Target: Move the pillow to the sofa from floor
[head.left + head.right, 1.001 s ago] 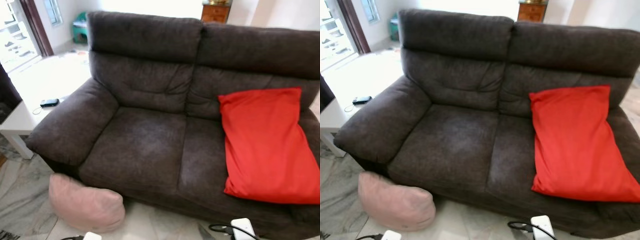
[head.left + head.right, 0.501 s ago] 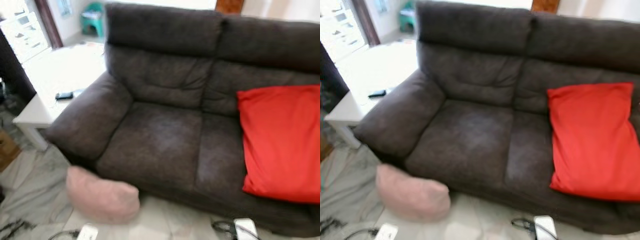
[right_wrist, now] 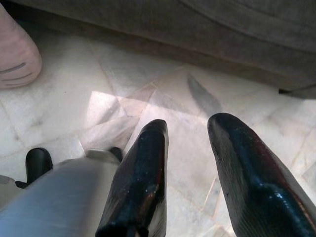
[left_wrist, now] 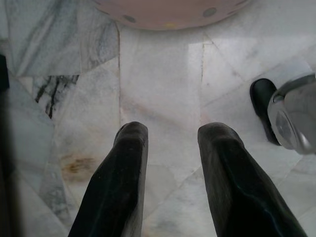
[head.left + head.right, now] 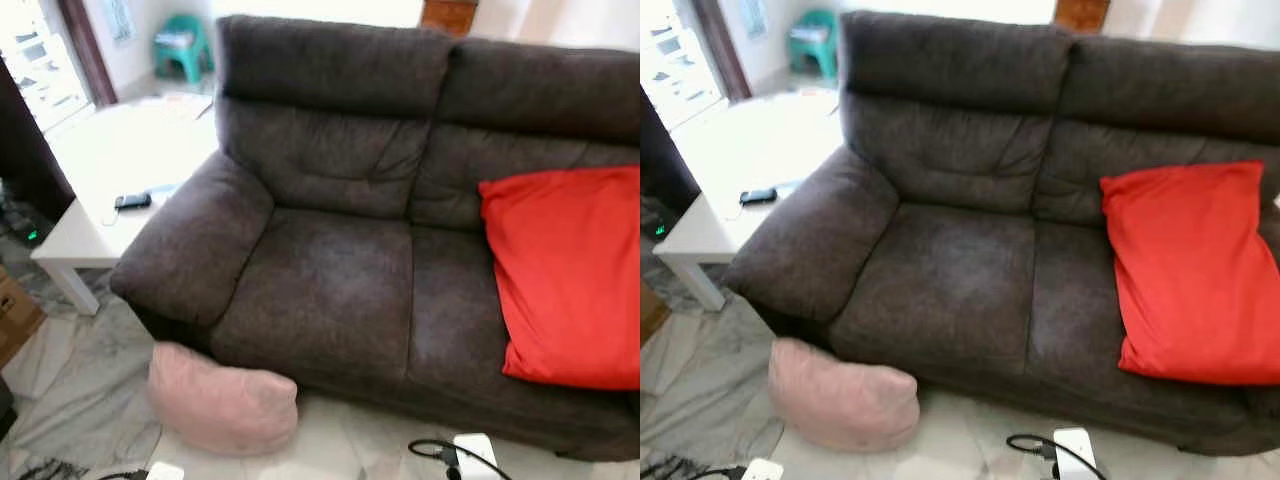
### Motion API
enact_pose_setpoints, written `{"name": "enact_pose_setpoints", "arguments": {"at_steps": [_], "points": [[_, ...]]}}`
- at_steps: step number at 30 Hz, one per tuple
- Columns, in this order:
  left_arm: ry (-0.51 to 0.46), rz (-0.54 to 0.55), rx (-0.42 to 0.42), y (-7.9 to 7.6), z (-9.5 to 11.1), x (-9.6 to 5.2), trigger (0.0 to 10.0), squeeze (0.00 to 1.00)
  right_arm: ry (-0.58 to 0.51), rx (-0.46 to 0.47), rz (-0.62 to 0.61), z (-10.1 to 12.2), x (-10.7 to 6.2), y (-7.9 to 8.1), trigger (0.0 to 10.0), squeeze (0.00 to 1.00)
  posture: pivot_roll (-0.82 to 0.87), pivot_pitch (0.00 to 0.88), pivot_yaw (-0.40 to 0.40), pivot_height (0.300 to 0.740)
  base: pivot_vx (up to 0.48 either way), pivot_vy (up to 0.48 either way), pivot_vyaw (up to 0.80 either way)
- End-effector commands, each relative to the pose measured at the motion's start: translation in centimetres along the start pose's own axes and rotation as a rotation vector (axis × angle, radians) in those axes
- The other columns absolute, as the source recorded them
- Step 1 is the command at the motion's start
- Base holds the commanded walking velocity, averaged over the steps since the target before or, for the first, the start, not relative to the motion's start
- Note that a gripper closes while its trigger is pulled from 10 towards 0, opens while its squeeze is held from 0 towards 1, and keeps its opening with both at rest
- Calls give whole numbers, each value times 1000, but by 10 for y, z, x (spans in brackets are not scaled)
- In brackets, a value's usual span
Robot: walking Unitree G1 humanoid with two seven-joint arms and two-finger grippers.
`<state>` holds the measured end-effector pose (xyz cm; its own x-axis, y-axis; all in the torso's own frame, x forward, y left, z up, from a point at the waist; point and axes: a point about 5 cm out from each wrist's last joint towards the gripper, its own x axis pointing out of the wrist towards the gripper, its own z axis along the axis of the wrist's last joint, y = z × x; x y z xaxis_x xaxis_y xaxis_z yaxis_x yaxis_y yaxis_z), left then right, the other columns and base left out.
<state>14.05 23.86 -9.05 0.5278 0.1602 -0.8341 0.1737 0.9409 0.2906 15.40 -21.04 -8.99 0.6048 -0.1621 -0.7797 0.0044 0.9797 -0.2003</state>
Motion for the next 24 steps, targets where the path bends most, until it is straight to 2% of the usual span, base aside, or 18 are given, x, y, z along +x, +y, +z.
{"name": "enact_pose_setpoints", "arguments": {"at_steps": [1, 11, 24], "points": [[5, -6, -6, -4, -1, 0, 10000, 0, 20, 2, -7, -5, -1, -3, 10000, 0, -22, 39, 15, 740, 0, 307, 0], [-11, -21, -3, -10, 3, 1, 10000, 0, 24, 1, -10, -5, -1, -11, 10000, 0, -22, 26, 11, 740, 0, 309, 0], [-37, -20, -12, -11, 10, 2, 10000, 0, 28, 3, -6, -6, -1, -9, 10000, 0, -19, 53, 4, 740, 0, 309, 0]]}}
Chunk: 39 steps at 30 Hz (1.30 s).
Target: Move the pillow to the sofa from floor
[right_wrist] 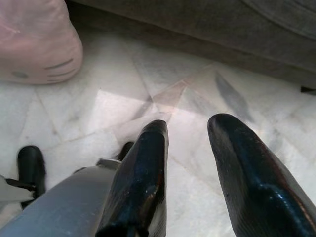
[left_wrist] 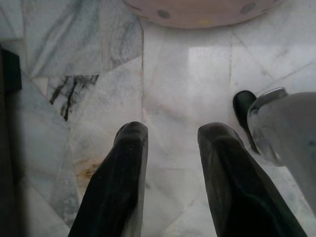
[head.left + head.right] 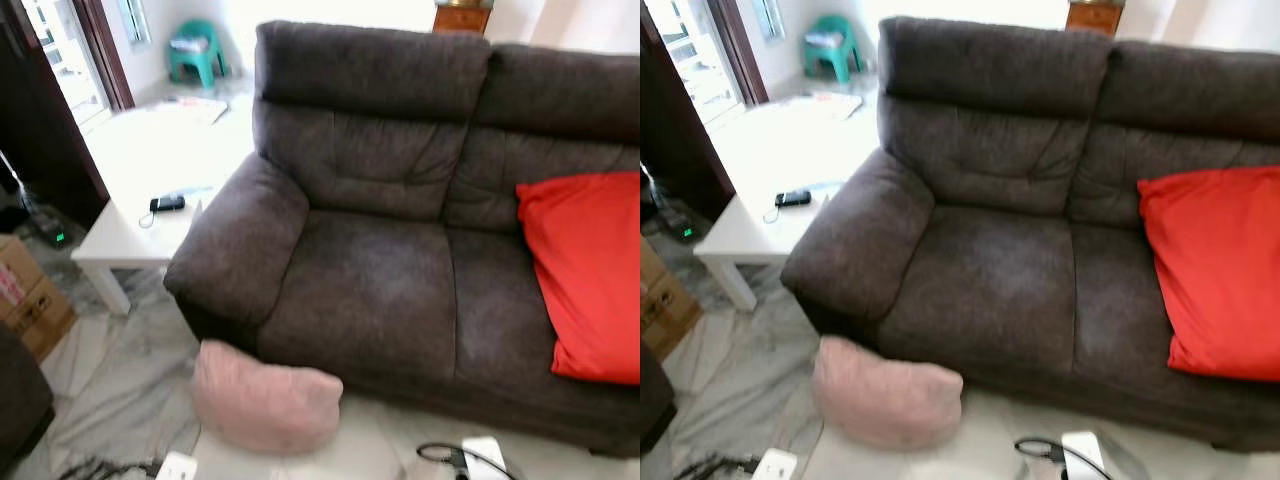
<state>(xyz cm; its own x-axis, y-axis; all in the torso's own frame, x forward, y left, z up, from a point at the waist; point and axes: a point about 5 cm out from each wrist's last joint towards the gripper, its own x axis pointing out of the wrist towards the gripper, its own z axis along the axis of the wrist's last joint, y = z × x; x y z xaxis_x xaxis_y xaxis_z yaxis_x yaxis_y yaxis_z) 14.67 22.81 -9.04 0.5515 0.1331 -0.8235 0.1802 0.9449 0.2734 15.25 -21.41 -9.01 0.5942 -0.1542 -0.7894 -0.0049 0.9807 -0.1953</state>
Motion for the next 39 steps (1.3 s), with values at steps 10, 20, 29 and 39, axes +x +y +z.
{"name": "enact_pose_setpoints", "arguments": {"at_steps": [10, 20, 29, 39], "points": [[-8, -1, -15, -3, 2, 0, 10000, 0, -3, 9, -6, 5, 2, 4, 10000, 0, -16, 68, -2, 740, 0, 308, 0], [-12, 2, -21, -2, 3, 1, 10000, 0, -18, 12, -9, 8, 2, 3, 10000, 0, -13, 74, -3, 740, 0, 309, 0], [-18, 0, -22, -3, 5, 1, 10000, 0, -22, 14, -19, 8, 2, 1, 10000, 0, -13, 76, -2, 740, 0, 310, 0], [-26, 0, -20, -5, 6, 1, 10000, 0, -29, 30, -20, 11, 3, 4, 10000, 0, -11, 79, -5, 740, 0, 248, -141]]}}
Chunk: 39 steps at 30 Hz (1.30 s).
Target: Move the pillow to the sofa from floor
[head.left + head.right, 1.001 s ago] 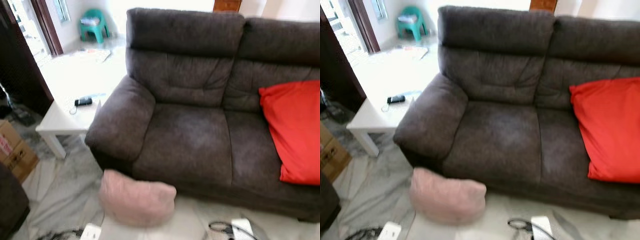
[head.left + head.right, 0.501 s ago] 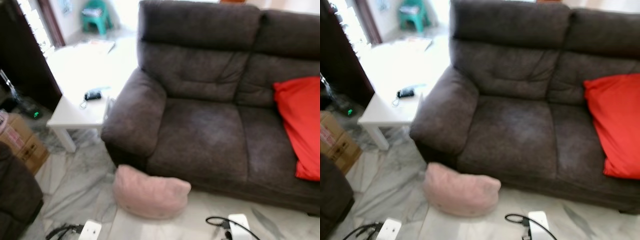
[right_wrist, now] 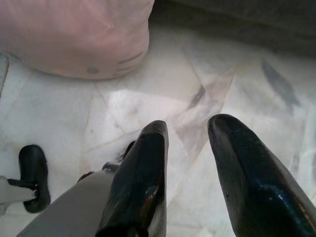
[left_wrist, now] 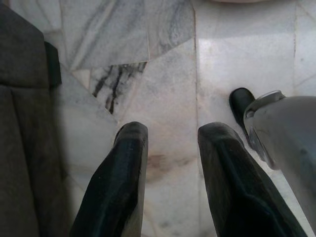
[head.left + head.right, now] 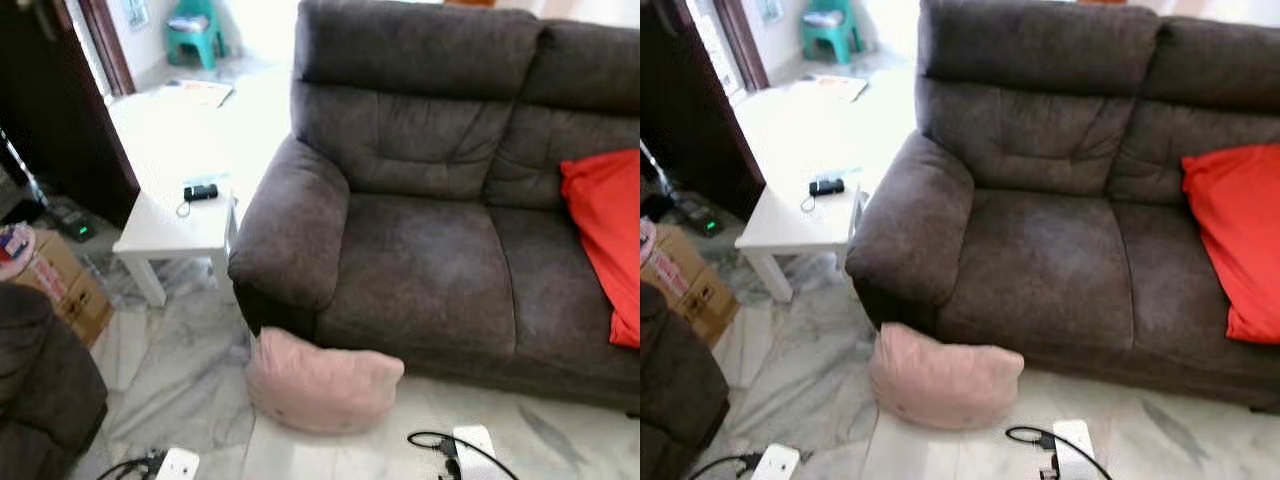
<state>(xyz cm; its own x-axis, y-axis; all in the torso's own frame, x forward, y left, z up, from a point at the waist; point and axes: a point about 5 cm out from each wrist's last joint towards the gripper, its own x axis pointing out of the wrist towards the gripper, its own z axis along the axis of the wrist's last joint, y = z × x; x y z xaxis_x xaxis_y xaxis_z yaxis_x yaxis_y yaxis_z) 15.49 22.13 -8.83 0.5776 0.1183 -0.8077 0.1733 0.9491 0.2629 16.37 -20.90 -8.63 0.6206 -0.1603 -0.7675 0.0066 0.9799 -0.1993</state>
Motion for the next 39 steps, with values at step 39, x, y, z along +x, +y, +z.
{"name": "enact_pose_setpoints", "arguments": {"at_steps": [39], "points": [[-2, 22, -12, -1, -1, 0, 10000, 0, 3, 37, 0, 2, 1, 3, 10000, 0, -9, 80, -2, 740, 0, 0, -338]]}}
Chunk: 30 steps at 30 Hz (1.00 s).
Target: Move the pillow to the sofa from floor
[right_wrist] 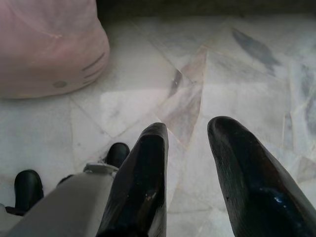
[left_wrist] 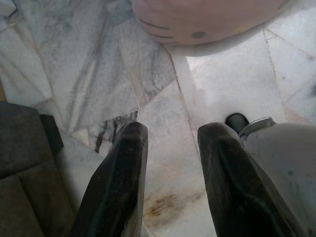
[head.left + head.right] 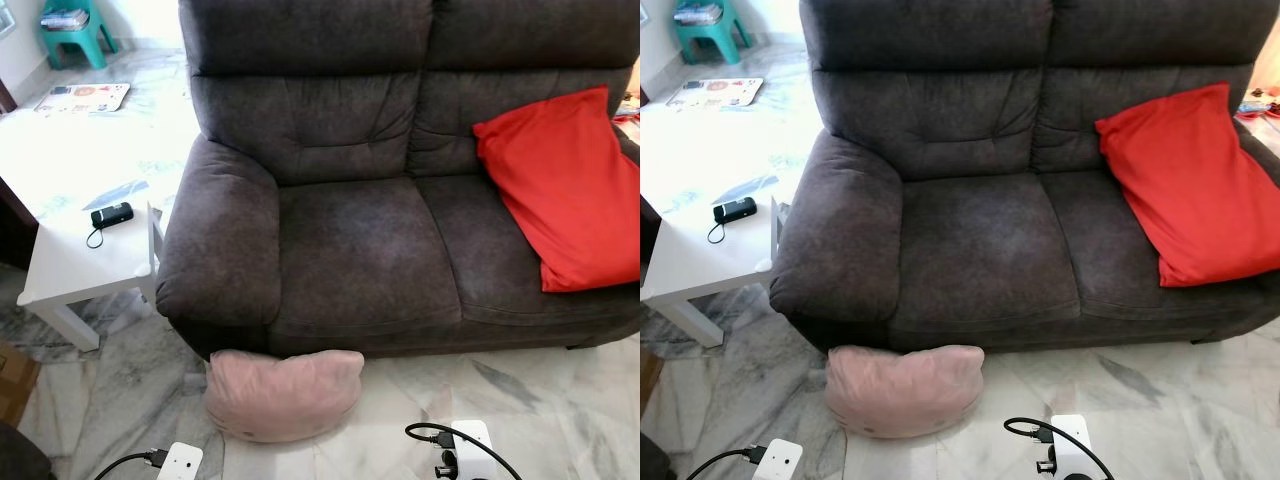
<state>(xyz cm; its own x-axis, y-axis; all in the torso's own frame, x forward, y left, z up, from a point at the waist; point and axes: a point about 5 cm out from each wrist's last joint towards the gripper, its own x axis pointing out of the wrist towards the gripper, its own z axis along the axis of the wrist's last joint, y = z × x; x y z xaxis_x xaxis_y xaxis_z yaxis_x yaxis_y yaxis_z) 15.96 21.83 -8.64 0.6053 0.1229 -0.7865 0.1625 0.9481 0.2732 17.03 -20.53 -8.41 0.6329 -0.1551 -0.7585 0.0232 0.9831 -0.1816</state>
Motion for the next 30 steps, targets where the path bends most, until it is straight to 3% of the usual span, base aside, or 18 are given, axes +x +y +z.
{"name": "enact_pose_setpoints", "arguments": {"at_steps": [1, 16, 30], "points": [[30, 8, -9, 1, -7, -1, 10000, 0, 18, 13, -4, -5, -1, 0, 10000, 0, -9, 80, -2, 740, 0, 0, 0], [28, 41, -94, 6, -4, 0, 10000, 0, 6, 24, -8, -1, 0, -2, 10000, 0, -8, 90, -3, 740, 0, 0, 0], [-3, 44, -85, 5, 3, 1, 10000, 0, -45, 39, -21, 14, 3, -5, 10000, 0, -8, 91, -2, 740, 0, 457, 0]]}}
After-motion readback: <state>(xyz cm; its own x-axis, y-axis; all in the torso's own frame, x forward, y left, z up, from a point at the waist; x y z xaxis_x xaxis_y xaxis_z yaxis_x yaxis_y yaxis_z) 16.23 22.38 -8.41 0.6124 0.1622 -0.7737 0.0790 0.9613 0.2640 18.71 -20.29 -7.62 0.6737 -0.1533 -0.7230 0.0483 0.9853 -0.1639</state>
